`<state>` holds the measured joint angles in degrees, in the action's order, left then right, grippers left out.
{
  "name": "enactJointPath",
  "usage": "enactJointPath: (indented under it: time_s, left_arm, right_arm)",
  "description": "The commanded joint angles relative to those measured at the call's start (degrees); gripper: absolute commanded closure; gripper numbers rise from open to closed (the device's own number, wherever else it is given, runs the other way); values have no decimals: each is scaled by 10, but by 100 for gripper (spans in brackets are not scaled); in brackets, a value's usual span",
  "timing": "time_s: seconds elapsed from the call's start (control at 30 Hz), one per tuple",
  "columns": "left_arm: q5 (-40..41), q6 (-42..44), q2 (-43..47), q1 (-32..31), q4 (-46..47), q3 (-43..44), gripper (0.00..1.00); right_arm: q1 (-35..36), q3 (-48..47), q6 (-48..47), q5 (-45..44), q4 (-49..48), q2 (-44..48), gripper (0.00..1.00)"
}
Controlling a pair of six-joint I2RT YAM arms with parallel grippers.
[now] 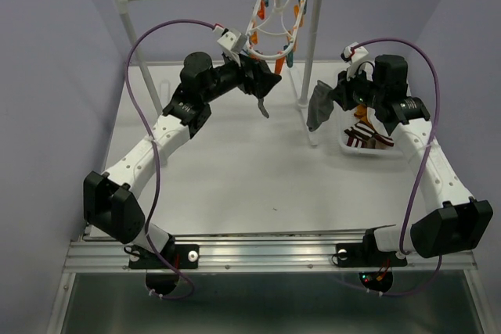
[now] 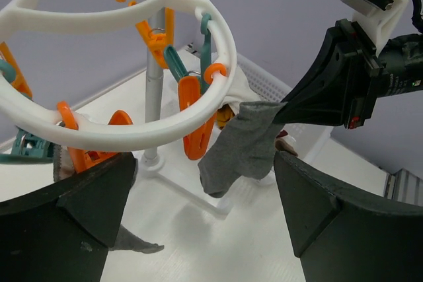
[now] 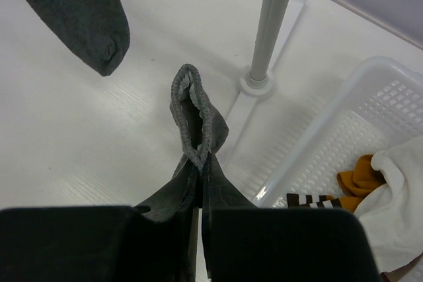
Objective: Clip the socks to the hanger
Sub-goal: Pick up the sock from the bin.
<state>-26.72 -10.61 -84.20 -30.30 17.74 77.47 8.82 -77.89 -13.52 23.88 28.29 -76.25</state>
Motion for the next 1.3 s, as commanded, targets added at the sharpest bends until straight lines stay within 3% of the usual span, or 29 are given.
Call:
enactJointPath:
  time_s: [0.0, 0.3, 0.53, 0.77, 1.27]
  left_arm:
    - [-79, -31, -25, 11, 53, 35, 1]
    - [-133, -64, -64, 18, 99, 53, 1]
    - [-201, -156, -78, 40, 240, 20, 1]
    - [-237, -206, -96, 54, 301, 18, 2]
    - [-254, -302, -134, 64, 404, 8, 24]
  right_arm:
    - [0, -2, -5, 16, -29, 20, 99]
    - [0, 1, -7, 18, -32, 26, 99]
    - [0, 4, -10, 22, -33, 29, 99]
    - [0, 5, -11, 28, -37, 27, 99]
    - [0, 8, -15, 48, -40, 29, 99]
